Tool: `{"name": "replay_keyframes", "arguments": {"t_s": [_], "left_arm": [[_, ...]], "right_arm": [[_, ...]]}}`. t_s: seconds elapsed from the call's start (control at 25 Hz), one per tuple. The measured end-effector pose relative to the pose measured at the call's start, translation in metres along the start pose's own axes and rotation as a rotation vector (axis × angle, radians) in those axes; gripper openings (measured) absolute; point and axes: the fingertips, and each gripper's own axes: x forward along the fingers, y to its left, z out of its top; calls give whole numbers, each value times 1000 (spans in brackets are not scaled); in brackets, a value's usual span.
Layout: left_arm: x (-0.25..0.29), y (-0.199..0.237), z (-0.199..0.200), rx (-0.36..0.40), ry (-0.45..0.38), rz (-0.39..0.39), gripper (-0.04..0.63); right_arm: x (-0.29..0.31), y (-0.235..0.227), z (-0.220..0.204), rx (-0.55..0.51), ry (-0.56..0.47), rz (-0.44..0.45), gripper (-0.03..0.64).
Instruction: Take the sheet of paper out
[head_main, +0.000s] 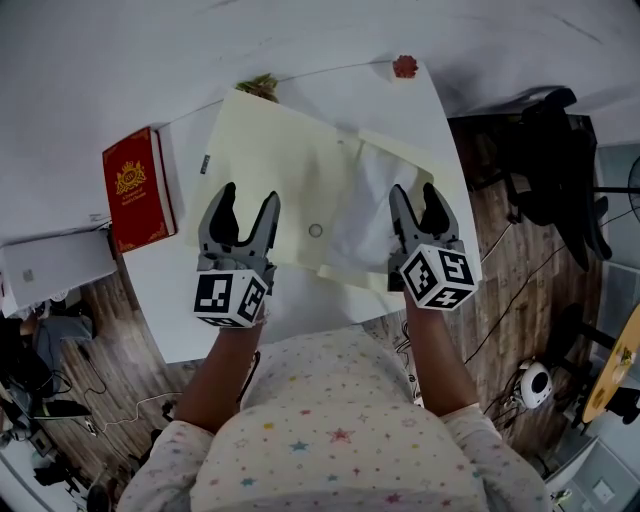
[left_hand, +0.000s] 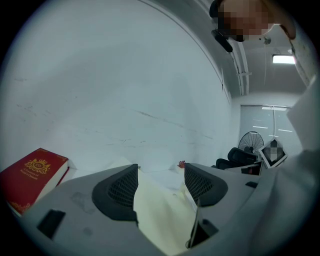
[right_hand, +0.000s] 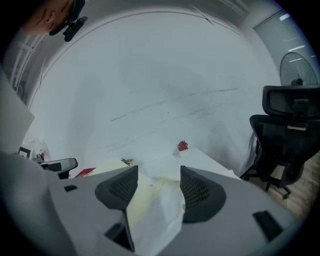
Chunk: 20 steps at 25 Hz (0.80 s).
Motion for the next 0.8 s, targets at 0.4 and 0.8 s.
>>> {"name": "replay_keyframes", "arguments": {"t_s": [0.4, 0.8], "left_arm": [[12, 3, -11, -7, 28, -14, 275], [20, 2, -24, -8, 60, -18, 275]], "right_arm": [[22, -6, -41, 6, 117, -5, 259], [35, -17, -62, 23, 190, -20, 258]]}}
